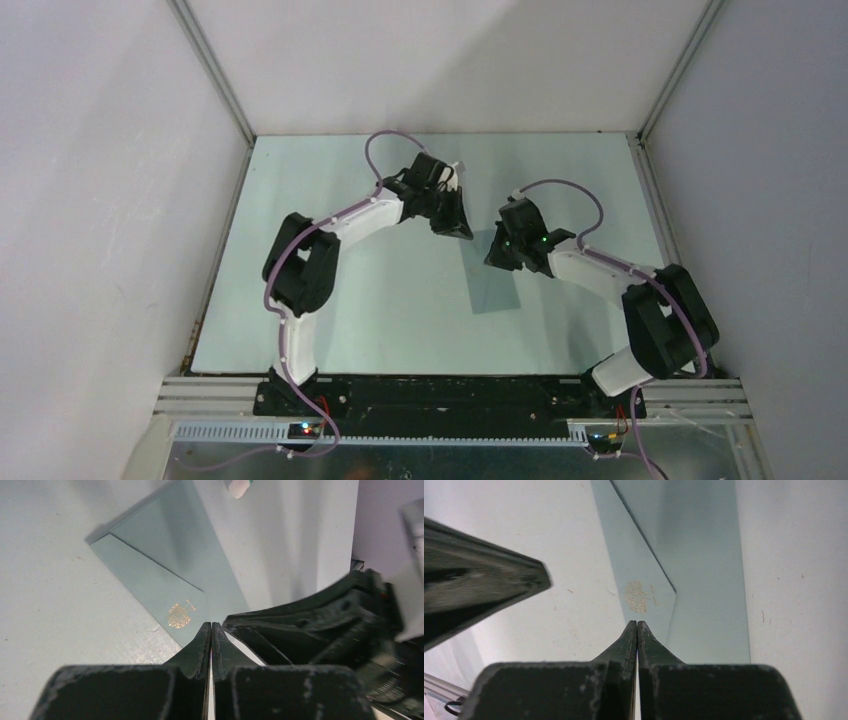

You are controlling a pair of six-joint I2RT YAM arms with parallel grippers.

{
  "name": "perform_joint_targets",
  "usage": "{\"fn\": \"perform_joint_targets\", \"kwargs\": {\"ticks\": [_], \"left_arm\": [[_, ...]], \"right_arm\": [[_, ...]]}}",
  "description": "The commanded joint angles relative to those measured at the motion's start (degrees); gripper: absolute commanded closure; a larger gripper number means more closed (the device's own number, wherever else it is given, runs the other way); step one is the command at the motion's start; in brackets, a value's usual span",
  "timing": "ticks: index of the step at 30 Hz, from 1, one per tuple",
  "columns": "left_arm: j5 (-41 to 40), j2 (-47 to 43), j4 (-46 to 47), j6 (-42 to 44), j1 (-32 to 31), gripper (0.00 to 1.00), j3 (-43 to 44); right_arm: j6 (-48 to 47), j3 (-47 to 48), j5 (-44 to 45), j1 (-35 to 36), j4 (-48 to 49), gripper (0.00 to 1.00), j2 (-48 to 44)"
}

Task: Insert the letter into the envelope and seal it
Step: Seal the envelope flap on the envelope.

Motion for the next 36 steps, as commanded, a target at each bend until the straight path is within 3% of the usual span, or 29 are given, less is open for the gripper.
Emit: {"fn": "perform_joint_targets", "kwargs": {"ticks": [1,19,23,28,32,36], "left_arm": [[-0.4,-3.4,-1.0,1.3,1.8,0.95,1.0],[-1.8,-9.3,-1.9,1.9,10.6,0.93,-1.1],[-3.1,-9.4,-3.7,2.4,13.0,0.93,0.8],[-5.5,-8.9,-6.1,3.0,16.3,0.91,3.8],[-7.7,-7.7,-7.5,2.9,18.4,0.88,7.1],[-13.4,-3.4,-11.9,3.3,19.6,0.82,16.9]], "right_arm": [[-0.3,1.9,-1.3,-0.3,1.6,1.0,3.7],[-0.7,1.9,0.6,-1.2,2.5,1.0,14.4],[-0.4,1.9,-1.4,-1.5,1.9,1.0,8.7],[-0.8,4.0,0.2,-2.2,-1.3,1.0,-6.4],[-2.5,5.7,6.1,-3.7,-5.4,0.86,-15.1],[-2.8,5.5,6.0,-7.7,-10.1,0.81,-19.5]]}}
